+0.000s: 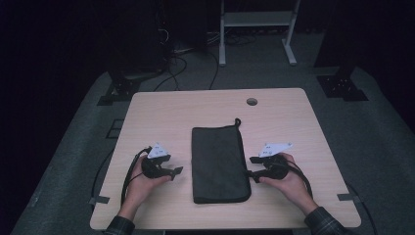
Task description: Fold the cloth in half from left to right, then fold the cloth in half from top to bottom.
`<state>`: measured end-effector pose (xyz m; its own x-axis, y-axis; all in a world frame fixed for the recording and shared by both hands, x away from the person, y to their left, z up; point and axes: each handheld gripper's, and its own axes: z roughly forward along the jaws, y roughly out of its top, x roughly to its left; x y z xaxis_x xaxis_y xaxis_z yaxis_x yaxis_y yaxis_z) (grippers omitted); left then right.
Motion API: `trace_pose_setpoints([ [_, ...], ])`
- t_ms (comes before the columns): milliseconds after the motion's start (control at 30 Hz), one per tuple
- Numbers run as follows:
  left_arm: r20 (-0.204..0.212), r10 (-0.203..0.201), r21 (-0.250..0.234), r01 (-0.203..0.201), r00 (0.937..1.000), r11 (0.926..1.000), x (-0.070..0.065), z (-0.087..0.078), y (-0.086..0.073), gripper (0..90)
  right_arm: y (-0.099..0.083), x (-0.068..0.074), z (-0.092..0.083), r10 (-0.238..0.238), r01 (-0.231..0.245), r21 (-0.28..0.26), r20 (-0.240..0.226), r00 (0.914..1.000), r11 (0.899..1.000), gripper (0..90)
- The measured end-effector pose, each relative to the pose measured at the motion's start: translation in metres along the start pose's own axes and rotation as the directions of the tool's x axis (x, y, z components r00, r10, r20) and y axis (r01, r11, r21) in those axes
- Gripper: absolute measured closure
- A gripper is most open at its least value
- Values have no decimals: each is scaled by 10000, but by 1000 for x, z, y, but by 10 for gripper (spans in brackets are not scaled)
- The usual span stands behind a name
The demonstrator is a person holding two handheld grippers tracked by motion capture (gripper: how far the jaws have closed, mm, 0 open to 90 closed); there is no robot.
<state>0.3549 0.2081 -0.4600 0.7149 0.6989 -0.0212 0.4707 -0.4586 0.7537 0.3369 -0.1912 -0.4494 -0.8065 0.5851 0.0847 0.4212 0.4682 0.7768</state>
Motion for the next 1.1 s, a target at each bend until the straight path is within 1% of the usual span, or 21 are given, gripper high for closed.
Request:
trace_pose_setpoints([
  [33, -26, -22, 35, 22, 10000, 10000, 1, 1, 2, 294, 4, -6, 2, 89, -89, -44, -20, 10000, 10000, 384],
  [67, -13, -54, 24, 54, 10000, 10000, 3, 1, 5, 313, 6, -9, 3, 123, -123, -24, -11, 9999, 9999, 384],
  [133, 119, -276, -129, 278, 9995, 9995, 6, 4, 11, 351, 11, -16, 6, 162, -161, -103, 54, 9999, 9998, 385],
  [200, 80, -150, -35, 150, 9999, 9999, 9, 7, 17, 366, 16, -23, 10, 143, -143, -57, 88, 9999, 9999, 388],
  [267, 68, -162, -148, 163, 9998, 9998, 12, 9, 22, 378, 22, -28, 13, 149, -147, -125, 142, 9998, 9998, 389],
  [333, 37, -110, -130, 110, 9999, 9999, 14, 11, 28, 389, 28, -34, 16, 138, -135, -172, 190, 9997, 9998, 389],
  [367, 37, -110, -130, 110, 9999, 9999, 14, 11, 28, 395, 28, -34, 16, 138, -135, -172, 190, 9997, 9998, 389],
  [400, -20, -142, -215, 141, 9999, 9997, 16, 14, 33, 401, 35, -39, 21, 29, -25, -172, 222, 9998, 9998, 383],
  [433, -35, -135, -255, 134, 9999, 9996, 17, 15, 36, 403, 37, -41, 23, -30, 36, -196, 273, 9996, 9998, 380],
  [500, -47, -35, -226, 34, 10000, 9997, 18, 19, 41, 401, 42, -44, 28, -6, 11, -234, 178, 9998, 9997, 377],
  [533, -55, -14, -299, 12, 10000, 9996, 18, 21, 44, 402, 45, -46, 32, -50, 55, -253, 196, 9998, 9997, 377],
  [633, 35, 52, -231, -51, 10000, 9997, 22, 30, 54, 418, 53, -52, 43, 21, -18, -260, 112, 9999, 9997, 380],
  [700, 18, 91, -244, -91, 10000, 9997, 25, 36, 60, 431, 58, -56, 50, -24, 27, -246, 127, 9999, 9997, 381],
  [767, -22, 91, -262, -91, 10000, 9996, 28, 42, 65, 442, 63, -63, 57, -126, 131, -266, 183, 9998, 9996, 386],
  [900, -17, 114, -337, -115, 9999, 9994, 36, 55, 77, 473, 71, -78, 69, -132, 140, -218, 371, 9992, 9997, 386],
  [967, -21, 133, -320, -134, 9999, 9994, 40, 63, 82, 479, 74, -85, 75, -56, 69, -290, 444, 9990, 9996, 380],
  [1000, -107, 179, -301, -183, 9998, 9994, 42, 67, 84, 482, 76, -89, 78, 33, -23, -236, 443, 9990, 9997, 372],
  [1067, -267, 136, -219, -142, 9996, 9997, 46, 75, 87, 498, 77, -97, 83, 159, -147, -224, 525, 9985, 9996, 361],
  [1100, -214, 92, -179, -96, 9997, 9998, 47, 79, 88, 497, 78, -101, 87, 222, -211, -213, 522, 9984, 9995, 359],
])
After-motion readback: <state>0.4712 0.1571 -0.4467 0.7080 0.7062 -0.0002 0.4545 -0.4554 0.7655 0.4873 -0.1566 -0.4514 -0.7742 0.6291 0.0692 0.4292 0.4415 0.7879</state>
